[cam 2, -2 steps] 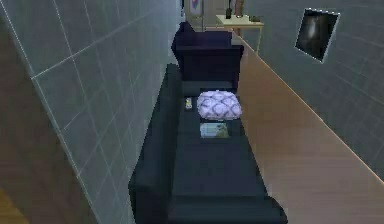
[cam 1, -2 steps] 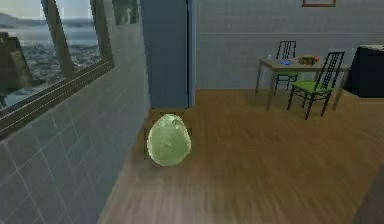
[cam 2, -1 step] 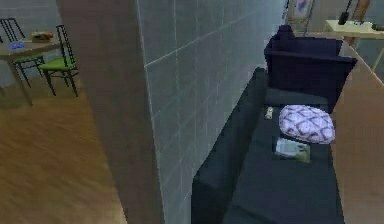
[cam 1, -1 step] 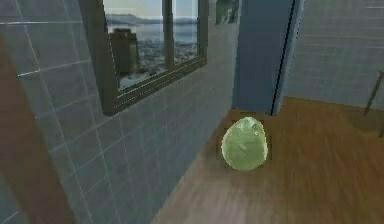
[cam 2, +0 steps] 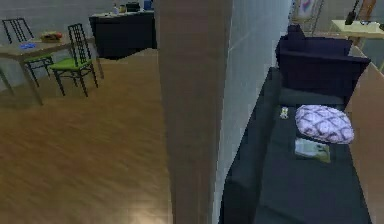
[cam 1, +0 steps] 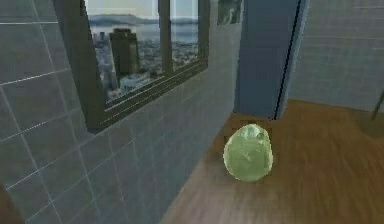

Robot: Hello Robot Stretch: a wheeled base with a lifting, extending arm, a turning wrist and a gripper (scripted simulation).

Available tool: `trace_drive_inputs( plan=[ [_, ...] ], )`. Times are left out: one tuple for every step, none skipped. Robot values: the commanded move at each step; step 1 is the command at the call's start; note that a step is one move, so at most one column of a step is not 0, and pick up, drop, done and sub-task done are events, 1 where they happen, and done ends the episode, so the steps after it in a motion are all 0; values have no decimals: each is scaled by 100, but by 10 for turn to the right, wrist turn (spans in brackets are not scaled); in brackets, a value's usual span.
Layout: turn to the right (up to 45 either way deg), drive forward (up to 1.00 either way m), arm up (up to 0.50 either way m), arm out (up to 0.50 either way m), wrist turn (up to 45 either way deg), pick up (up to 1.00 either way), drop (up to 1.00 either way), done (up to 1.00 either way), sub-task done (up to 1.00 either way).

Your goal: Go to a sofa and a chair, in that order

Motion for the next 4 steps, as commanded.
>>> trace_drive_inputs(
  plan=[
    [450, 0, 0, 0, 0, 0, 0, 0, 0],
    [450, 0, 0, 0, 0, 0, 0, 0, 0],
    [360, 0, 0, 0, 0, 0, 0, 0, 0],
    [0, 0, 0, 0, 0, 0, 0, 0, 100]
  ],
)
